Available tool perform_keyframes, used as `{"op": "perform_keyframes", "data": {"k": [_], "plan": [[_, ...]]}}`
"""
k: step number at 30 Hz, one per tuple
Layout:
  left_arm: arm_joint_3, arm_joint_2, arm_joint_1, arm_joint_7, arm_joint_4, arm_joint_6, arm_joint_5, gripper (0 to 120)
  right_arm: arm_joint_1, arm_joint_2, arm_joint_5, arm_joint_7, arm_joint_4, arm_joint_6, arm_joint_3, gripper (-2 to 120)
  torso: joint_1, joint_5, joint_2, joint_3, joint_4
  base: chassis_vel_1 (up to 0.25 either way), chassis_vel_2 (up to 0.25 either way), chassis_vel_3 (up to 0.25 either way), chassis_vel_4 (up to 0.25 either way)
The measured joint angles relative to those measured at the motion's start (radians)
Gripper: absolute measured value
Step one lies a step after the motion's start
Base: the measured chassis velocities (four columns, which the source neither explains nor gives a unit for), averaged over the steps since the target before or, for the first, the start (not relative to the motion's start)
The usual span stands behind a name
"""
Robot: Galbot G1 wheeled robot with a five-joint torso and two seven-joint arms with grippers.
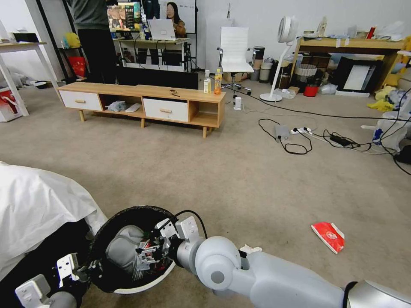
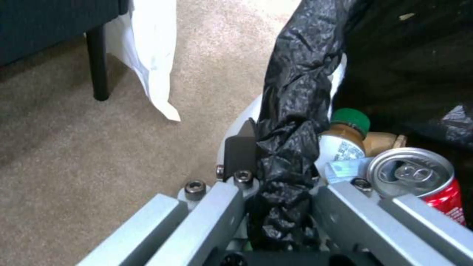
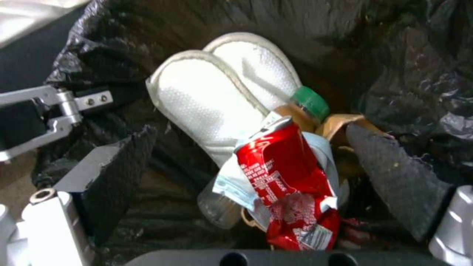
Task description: Pick up the trash bin and place the garbage on the floor into it.
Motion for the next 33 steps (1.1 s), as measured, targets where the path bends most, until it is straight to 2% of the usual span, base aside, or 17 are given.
{"op": "perform_keyframes", "data": {"k": [10, 11, 12, 15, 16, 17, 21, 33], "plan": [[0.000, 0.001, -0.001, 0.003, 0.002, -0.001, 0.004, 1, 0.016, -0.005, 0.013, 0.000, 0.051, 0.000, 0.060, 100, 0.000, 0.0000, 0.000, 0.000, 0.0002, 0.000, 0.000, 0.000, 0.000], [-0.001, 0.001, -0.001, 0.000, 0.007, -0.001, 0.010, 1, 0.019, -0.009, 0.012, 0.006, 0.068, 0.000, 0.079, 100, 0.000, -0.0003, 0.000, 0.000, -0.0016, 0.000, 0.000, 0.000, 0.000], [-0.015, 0.002, 0.002, -0.015, 0.014, -0.002, 0.026, 1, 0.024, -0.016, 0.009, 0.017, 0.075, 0.002, 0.104, 100, 0.000, -0.0001, 0.000, 0.000, 0.0016, 0.000, 0.000, 0.000, 0.000], [-0.012, 0.002, 0.002, -0.015, 0.014, -0.001, 0.027, 1, 0.023, -0.017, 0.018, 0.015, 0.093, 0.001, 0.112, 100, 0.000, 0.0006, 0.000, 0.000, 0.0006, 0.000, 0.000, 0.000, 0.000], [-0.007, 0.001, 0.003, -0.008, 0.014, -0.001, 0.023, 1, 0.025, -0.018, 0.019, 0.017, 0.100, 0.001, 0.123, 100, 0.000, -0.0006, 0.000, 0.000, 0.0009, 0.000, 0.000, 0.000, 0.000], [-0.005, 0.000, 0.002, -0.010, 0.011, -0.002, 0.024, 1, 0.025, -0.014, 0.027, 0.017, 0.107, 0.001, 0.128, 100, 0.000, 0.0003, 0.000, 0.000, -0.0005, 0.000, 0.000, 0.000, 0.000], [-0.005, -0.001, 0.005, -0.008, 0.007, -0.002, 0.022, 1, 0.016, -0.008, 0.027, 0.016, 0.109, 0.002, 0.126, 100, 0.000, -0.0005, 0.000, 0.000, 0.0002, 0.000, 0.000, 0.000, 0.000], [-0.010, -0.002, 0.011, -0.005, 0.002, -0.002, 0.021, 1, -0.004, -0.010, 0.026, -0.028, 0.138, 0.048, 0.149, 100, 0.000, 0.0000, 0.000, 0.000, 0.0000, 0.000, 0.000, 0.000, 0.000]]}}
